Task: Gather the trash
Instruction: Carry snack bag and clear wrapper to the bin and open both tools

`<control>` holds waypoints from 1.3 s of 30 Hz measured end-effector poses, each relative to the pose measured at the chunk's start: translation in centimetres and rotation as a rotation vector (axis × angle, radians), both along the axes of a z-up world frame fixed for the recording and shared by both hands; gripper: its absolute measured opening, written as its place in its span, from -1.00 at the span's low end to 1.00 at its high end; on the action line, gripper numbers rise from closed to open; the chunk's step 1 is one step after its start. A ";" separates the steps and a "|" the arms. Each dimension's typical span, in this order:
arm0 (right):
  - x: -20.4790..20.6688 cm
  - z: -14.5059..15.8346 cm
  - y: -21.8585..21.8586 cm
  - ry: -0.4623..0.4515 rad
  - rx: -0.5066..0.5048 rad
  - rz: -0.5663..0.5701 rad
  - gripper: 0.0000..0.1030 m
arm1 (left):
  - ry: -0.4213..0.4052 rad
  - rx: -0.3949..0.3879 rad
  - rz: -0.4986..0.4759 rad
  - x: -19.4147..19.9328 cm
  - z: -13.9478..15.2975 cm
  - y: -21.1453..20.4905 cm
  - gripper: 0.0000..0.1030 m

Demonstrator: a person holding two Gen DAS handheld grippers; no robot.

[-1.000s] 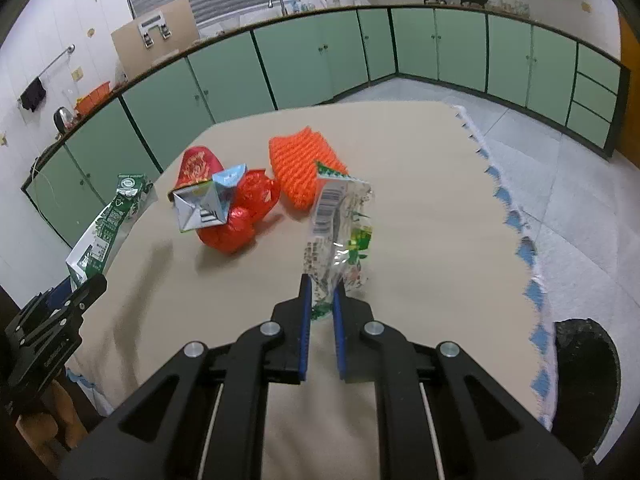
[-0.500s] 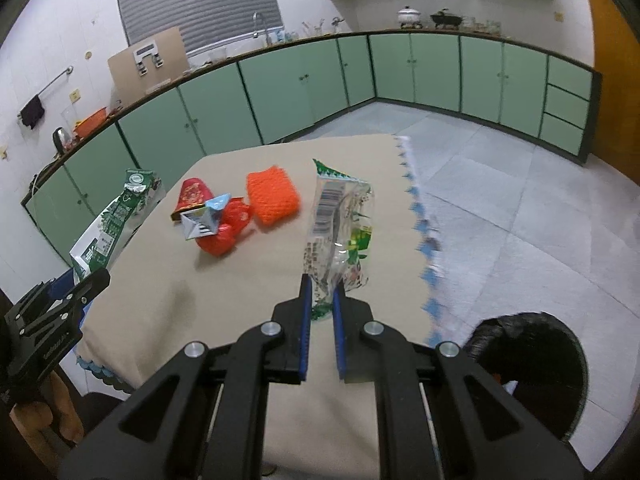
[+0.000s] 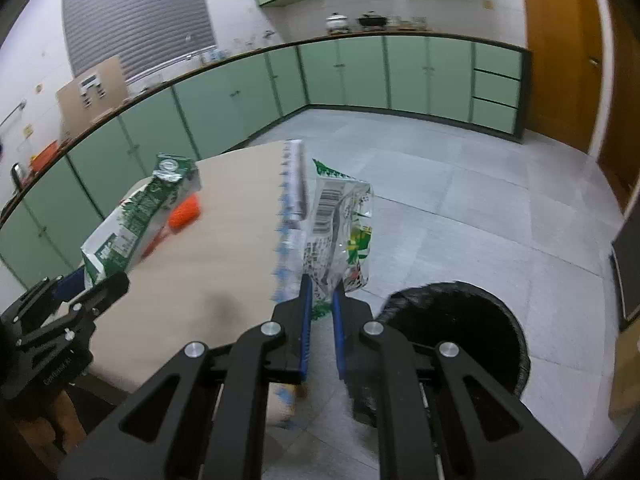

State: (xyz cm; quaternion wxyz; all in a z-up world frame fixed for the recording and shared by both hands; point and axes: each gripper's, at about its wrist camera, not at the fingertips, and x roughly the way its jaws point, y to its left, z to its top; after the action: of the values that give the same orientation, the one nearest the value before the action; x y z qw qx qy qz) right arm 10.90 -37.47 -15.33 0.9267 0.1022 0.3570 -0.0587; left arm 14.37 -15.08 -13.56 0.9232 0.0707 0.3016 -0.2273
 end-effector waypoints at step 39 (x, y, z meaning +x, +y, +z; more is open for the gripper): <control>-2.3 -14.9 -16.6 0.261 0.052 -0.278 -0.49 | 0.248 0.176 -0.308 1.8 -14.0 -21.8 -0.06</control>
State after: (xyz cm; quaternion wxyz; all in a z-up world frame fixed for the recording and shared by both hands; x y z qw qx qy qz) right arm 8.58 -54.04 -30.19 0.8526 0.1658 0.4578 -0.1897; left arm 16.20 -36.87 -27.54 0.8238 0.1676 0.4171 -0.3454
